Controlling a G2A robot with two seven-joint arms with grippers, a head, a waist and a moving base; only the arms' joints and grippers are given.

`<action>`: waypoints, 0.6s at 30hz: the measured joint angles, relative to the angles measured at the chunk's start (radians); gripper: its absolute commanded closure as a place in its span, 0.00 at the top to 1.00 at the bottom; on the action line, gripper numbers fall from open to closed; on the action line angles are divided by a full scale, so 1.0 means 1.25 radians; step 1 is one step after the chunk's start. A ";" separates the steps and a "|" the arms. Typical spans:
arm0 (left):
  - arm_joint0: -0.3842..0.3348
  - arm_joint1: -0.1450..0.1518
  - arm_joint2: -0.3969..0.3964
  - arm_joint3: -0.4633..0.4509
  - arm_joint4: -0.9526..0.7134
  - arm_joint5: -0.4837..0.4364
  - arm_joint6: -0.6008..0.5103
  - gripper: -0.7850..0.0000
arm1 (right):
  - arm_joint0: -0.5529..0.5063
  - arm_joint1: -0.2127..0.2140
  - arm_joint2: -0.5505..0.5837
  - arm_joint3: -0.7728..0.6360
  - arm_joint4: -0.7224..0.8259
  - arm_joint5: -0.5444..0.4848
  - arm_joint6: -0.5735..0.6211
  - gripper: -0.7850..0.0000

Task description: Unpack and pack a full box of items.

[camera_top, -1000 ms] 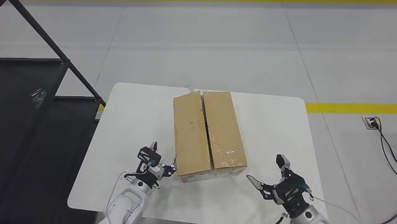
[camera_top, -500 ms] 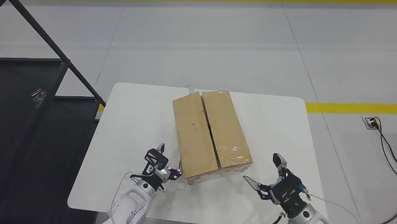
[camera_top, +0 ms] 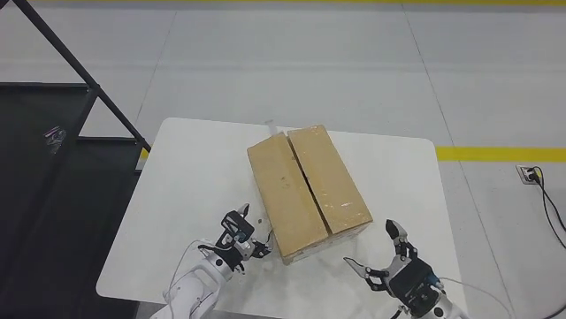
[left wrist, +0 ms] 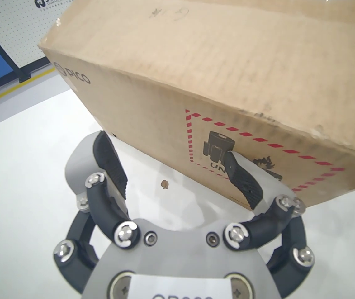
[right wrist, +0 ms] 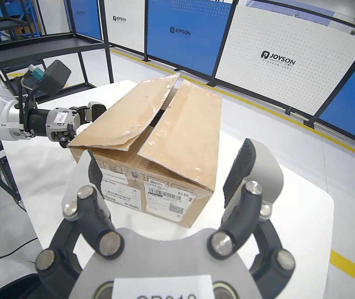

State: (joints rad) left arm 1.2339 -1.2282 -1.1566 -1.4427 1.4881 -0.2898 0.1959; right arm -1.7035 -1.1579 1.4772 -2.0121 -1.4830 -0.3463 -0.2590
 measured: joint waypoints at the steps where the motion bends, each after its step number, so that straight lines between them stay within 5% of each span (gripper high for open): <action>1: -0.003 -0.001 0.003 0.002 0.000 -0.001 -0.001 1.00 | -0.002 0.000 0.000 -0.001 -0.002 0.002 -0.006 1.00; 18: -0.030 -0.004 0.025 0.013 0.026 -0.046 0.024 1.00 | -0.004 -0.003 -0.021 -0.017 -0.030 0.046 0.011 1.00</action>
State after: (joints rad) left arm 1.1967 -1.2331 -1.1254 -1.4270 1.5202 -0.3469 0.2254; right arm -1.7086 -1.1616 1.4505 -2.0337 -1.5210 -0.2888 -0.2452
